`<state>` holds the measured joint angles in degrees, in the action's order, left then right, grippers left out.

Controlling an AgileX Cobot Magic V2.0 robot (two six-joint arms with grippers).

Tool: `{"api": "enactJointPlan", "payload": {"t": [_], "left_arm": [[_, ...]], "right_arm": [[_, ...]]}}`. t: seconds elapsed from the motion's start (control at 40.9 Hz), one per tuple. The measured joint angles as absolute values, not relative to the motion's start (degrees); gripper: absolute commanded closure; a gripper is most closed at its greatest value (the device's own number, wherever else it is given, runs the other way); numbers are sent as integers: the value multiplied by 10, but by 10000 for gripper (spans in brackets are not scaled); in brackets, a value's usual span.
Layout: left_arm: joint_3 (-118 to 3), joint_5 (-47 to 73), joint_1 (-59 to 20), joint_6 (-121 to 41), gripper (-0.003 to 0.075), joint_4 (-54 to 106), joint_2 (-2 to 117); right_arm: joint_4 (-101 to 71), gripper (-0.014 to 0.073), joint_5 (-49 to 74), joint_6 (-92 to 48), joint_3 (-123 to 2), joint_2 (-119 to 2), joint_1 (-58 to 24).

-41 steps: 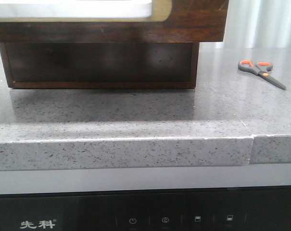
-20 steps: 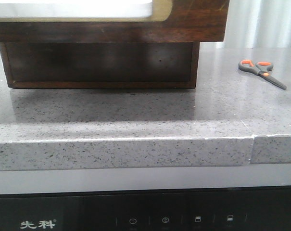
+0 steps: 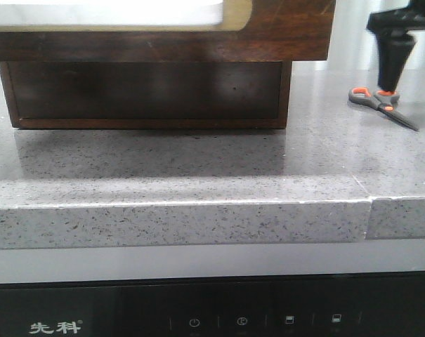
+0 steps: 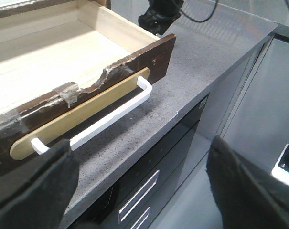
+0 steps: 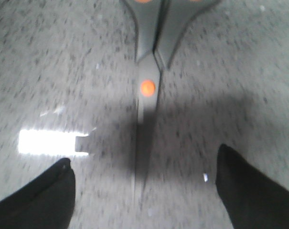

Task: Put scissors in drawer with both arms
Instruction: 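Lower the right gripper over the scissors and grasp their blades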

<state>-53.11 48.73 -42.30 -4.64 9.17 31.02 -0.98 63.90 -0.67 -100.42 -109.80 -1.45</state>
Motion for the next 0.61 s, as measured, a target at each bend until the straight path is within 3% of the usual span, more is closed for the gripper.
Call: {"api": "enactJointPlan", "payload": {"t": [0.612], "left_arm": [[-531,487,-423,-46,174,92,310]], "right_arm": [[-13,-17,651,-13,-1106,-1213,-12]]}}
